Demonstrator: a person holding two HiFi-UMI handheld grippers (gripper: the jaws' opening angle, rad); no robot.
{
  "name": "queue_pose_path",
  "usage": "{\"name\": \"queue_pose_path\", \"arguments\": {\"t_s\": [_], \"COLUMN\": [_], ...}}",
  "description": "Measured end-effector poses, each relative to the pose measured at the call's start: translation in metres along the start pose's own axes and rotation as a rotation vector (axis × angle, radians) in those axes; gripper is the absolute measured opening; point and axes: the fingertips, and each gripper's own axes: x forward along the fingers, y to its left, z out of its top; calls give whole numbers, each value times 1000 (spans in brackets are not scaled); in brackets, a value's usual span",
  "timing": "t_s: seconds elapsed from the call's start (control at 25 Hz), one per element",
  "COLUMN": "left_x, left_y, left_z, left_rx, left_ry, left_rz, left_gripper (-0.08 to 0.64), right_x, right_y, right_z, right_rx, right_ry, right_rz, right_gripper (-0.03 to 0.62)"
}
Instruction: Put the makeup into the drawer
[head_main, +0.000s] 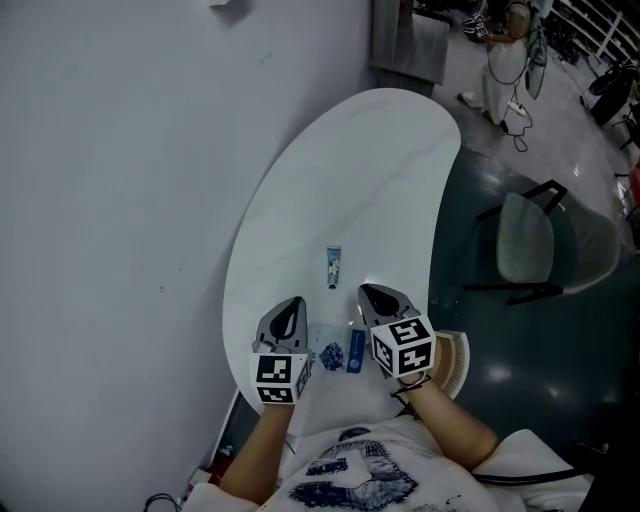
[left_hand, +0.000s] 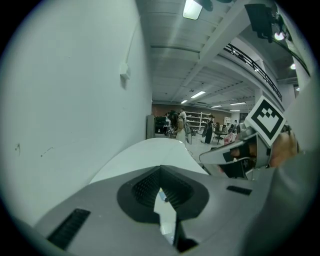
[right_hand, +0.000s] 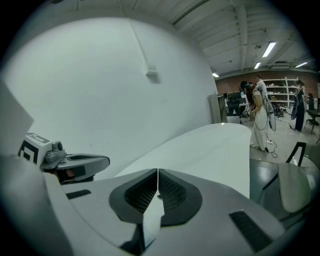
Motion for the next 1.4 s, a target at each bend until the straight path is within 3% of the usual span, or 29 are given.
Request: {"name": "queue_pose_path", "arguments": {"t_s": [0.8, 1.4], "left_x": [54, 78], "left_y": [12, 30], "left_z": [-17, -34], "left_rx": [10, -4], "left_ry": [74, 115], "left_rz": [-29, -35], "left_gripper": [34, 34], "right_x": [65, 110], "right_y": [-21, -18], "right_z": [-27, -50], "right_rx": [48, 106], "right_ry": [107, 160], "right_rz": [13, 21], "right_gripper": [26, 230]}}
